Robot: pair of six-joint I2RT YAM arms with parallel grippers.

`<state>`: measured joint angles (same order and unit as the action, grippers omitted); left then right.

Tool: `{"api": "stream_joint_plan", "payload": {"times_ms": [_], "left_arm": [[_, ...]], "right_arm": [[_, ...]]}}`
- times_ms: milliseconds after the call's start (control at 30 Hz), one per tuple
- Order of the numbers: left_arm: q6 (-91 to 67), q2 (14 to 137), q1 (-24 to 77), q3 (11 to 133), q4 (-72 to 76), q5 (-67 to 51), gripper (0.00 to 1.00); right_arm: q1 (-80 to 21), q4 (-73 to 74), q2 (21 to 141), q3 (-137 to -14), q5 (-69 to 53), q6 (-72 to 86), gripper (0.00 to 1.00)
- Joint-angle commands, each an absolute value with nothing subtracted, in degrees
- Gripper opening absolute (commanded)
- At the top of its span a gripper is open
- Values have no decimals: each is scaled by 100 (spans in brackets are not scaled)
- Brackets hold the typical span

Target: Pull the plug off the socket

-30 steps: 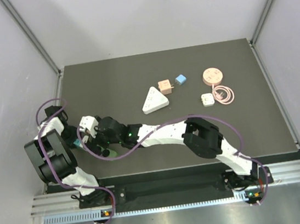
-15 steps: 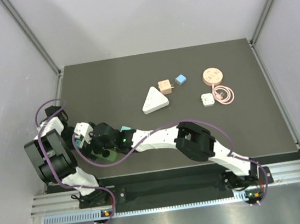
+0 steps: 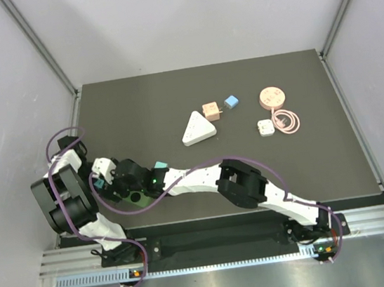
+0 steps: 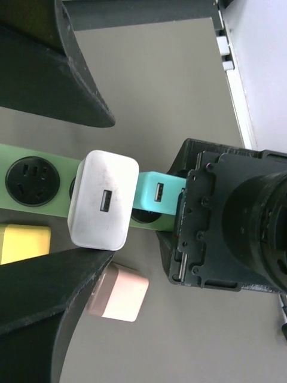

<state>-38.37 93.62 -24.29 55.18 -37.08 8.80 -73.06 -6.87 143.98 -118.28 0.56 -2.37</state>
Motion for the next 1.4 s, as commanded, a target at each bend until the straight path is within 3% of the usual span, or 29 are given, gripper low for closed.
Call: {"api": "stream_joint_plan", "payload": {"times_ms": [0, 33, 67, 167, 367, 833, 1367], "left_arm": [[-3700, 9395, -2408, 5607, -4140, 677, 0], [-3709, 9404, -2417, 5599, -4105, 677, 0], [-3709, 9404, -2408, 5590, -4104, 685, 0], [-3709, 9396, -2417, 5555, -4061, 686, 0], [-3656, 9325, -2417, 5432, -3903, 712, 0], [-3604, 9194, -2417, 5186, -3700, 940, 0], [-3674, 9141, -2408, 5168, -3718, 923, 0]], "right_arm": [[-7374, -800, 14484, -12138, 271, -229, 76], [-7365, -791, 14484, -12138, 299, -211, 74], [-7365, -800, 14493, -12146, 351, -202, 64], [-7374, -774, 14458, -12138, 474, -167, 49], [-7330, -730, 14274, -12120, 738, 219, 0], [-6724, -1134, 13360, -11189, 53, 2285, 0], [-7690, -598, 13588, -11812, 2258, -852, 0]]}}
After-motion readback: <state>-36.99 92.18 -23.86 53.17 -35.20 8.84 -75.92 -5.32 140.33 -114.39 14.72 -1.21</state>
